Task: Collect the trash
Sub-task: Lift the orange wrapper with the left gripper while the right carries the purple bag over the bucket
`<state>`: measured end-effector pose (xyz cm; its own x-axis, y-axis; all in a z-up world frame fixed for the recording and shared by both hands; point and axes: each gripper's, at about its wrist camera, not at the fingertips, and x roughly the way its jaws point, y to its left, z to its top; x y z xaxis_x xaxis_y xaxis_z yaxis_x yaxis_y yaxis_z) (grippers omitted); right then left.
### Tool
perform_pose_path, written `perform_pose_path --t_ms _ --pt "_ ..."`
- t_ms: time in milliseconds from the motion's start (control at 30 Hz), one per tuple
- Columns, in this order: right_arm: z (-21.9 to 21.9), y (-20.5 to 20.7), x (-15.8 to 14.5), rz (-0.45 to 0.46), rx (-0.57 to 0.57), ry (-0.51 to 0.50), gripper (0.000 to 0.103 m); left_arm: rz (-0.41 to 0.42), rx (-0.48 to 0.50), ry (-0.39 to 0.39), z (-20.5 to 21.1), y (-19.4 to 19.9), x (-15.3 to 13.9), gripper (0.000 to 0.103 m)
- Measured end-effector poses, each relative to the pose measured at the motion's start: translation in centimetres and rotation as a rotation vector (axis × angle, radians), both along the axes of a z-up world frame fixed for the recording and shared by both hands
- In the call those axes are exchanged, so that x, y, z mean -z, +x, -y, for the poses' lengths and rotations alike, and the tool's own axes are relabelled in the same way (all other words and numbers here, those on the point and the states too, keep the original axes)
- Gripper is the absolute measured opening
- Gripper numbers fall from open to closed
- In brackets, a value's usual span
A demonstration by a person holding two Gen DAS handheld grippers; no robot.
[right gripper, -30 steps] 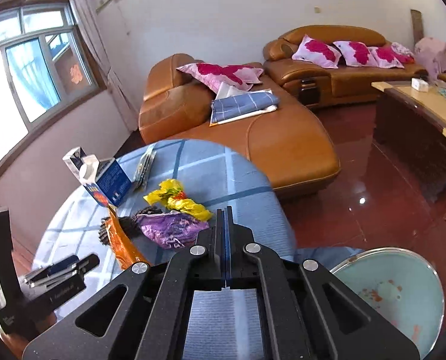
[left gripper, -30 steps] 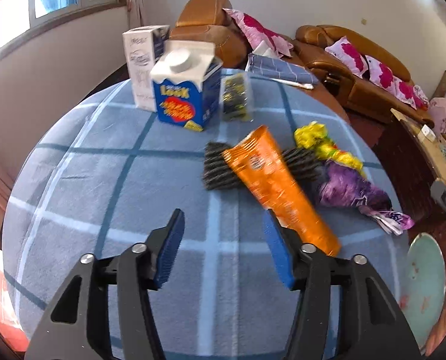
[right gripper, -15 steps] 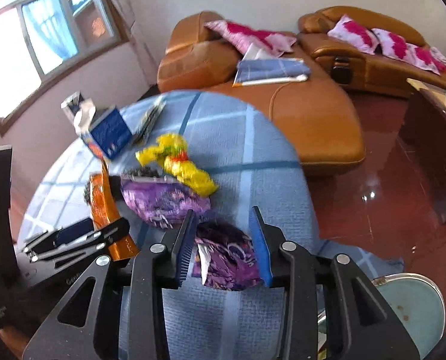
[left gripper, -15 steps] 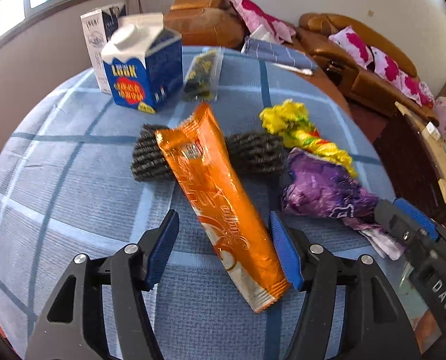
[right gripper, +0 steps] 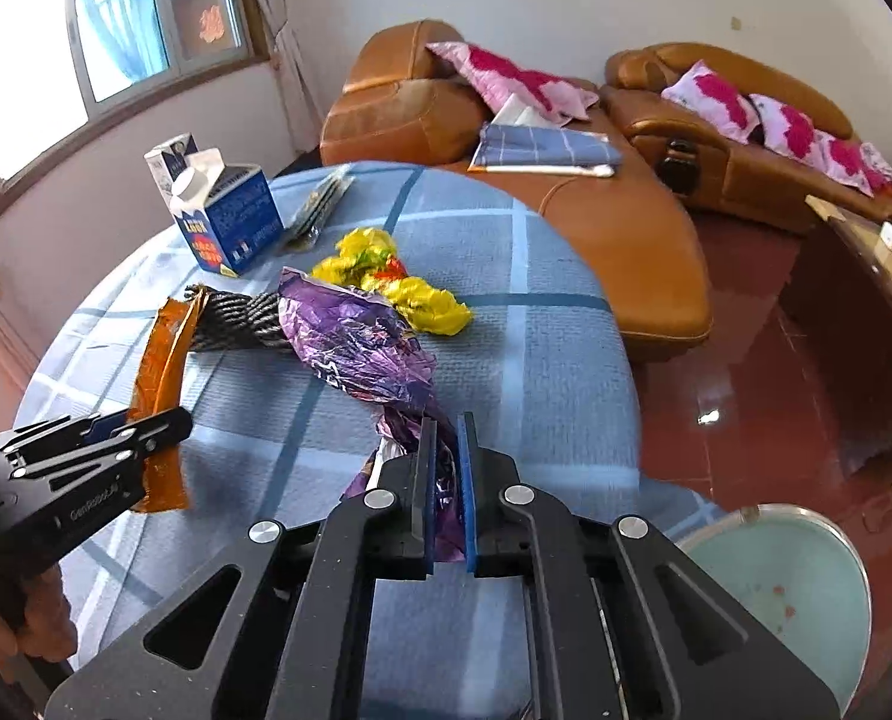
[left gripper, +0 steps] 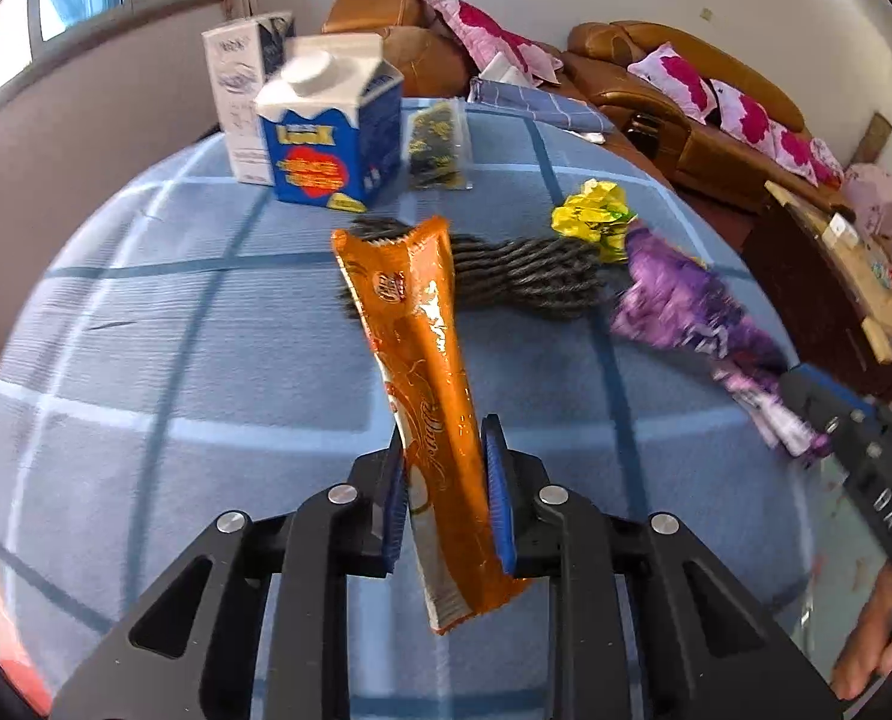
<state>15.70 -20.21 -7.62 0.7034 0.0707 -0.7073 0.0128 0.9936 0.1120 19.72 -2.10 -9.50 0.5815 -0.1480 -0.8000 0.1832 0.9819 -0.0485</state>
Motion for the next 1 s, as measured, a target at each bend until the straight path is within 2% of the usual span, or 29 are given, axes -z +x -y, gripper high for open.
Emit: perform_pose_path --t_ms 167,400,1000 --pt "-0.9 -2.6 -1.2 0.049 0.071 0.042 0.007 0.032 0.004 0.047 -1.6 -1.9 -0.6 0.022" --pt "-2.5 -6.8 -2.7 0.124 0.165 0.02 0.007 0.068 0.02 0.079 -2.6 -4.3 -1.7 0.021" --pt "-2.5 -13.9 -3.4 0.174 0.263 0.001 0.007 0.139 0.081 0.109 -1.6 -10.3 -3.9 0.022"
